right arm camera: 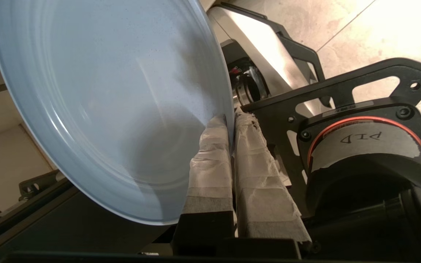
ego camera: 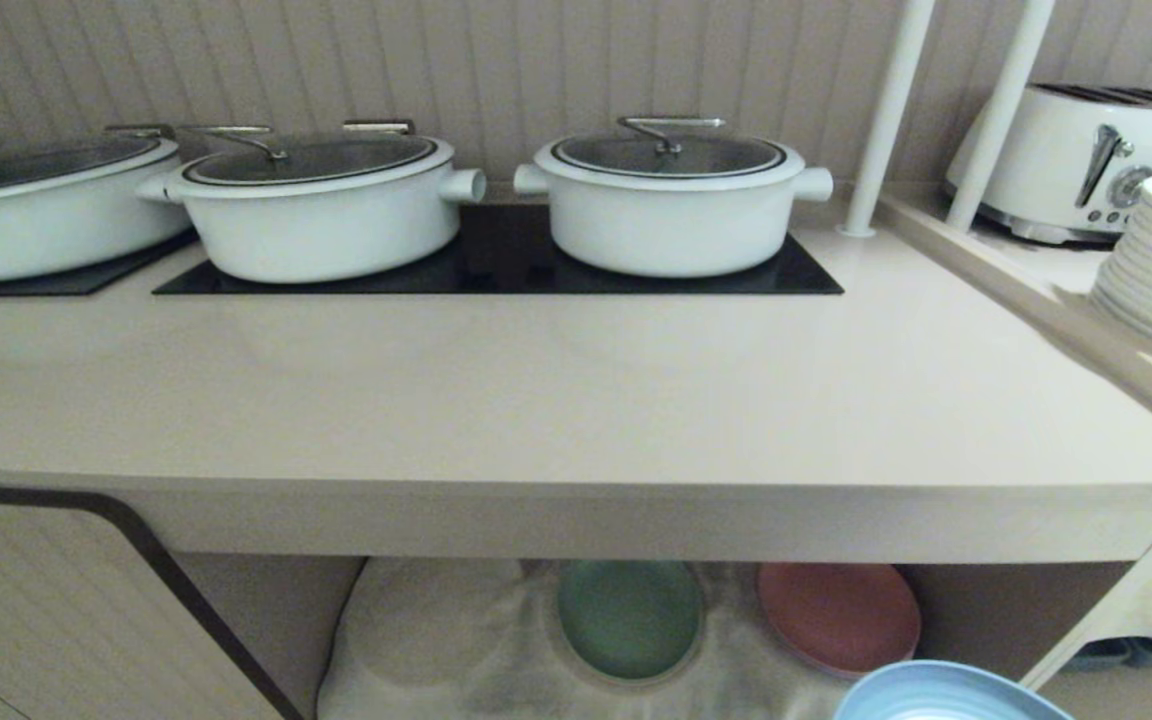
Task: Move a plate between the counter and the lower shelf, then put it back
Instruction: Put the plate in the cupboard
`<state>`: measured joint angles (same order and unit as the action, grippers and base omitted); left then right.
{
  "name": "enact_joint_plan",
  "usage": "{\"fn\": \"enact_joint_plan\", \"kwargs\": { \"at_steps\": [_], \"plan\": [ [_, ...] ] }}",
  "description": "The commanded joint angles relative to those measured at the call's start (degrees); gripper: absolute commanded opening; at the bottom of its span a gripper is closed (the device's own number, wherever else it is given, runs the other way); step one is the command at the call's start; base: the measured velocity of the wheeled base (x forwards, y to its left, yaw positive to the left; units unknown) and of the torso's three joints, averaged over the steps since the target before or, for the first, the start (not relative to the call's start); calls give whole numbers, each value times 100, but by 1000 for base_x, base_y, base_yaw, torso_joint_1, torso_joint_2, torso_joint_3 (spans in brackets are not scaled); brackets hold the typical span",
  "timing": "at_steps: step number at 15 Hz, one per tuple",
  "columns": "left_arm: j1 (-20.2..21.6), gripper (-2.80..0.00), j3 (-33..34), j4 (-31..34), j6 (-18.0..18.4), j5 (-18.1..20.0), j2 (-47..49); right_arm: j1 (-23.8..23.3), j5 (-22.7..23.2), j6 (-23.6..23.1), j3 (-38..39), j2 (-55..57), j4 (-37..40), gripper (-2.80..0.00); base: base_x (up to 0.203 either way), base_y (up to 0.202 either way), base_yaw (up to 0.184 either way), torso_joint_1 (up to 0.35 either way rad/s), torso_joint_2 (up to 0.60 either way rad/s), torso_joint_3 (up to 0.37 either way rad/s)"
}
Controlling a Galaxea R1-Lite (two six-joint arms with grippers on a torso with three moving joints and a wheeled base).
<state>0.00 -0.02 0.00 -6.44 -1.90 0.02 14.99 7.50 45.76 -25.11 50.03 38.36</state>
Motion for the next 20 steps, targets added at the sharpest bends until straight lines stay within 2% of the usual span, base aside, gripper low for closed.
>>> {"fn": "enact_joint_plan", "kwargs": {
  "at_steps": [1,13,20],
  "plan": [
    [0,-280,-5,0,-7,-3,-2,3,6,30,-2,7,22,-280,0,0,0,-265,505,238],
    [0,-280,2,0,-7,-3,-2,-5,6,12,6,33,22,-280,0,0,0,-244,479,231],
    [0,-280,2,0,-7,-3,-2,-5,6,3,15,42,13,-280,0,0,0,-196,343,142]
  ]
}}
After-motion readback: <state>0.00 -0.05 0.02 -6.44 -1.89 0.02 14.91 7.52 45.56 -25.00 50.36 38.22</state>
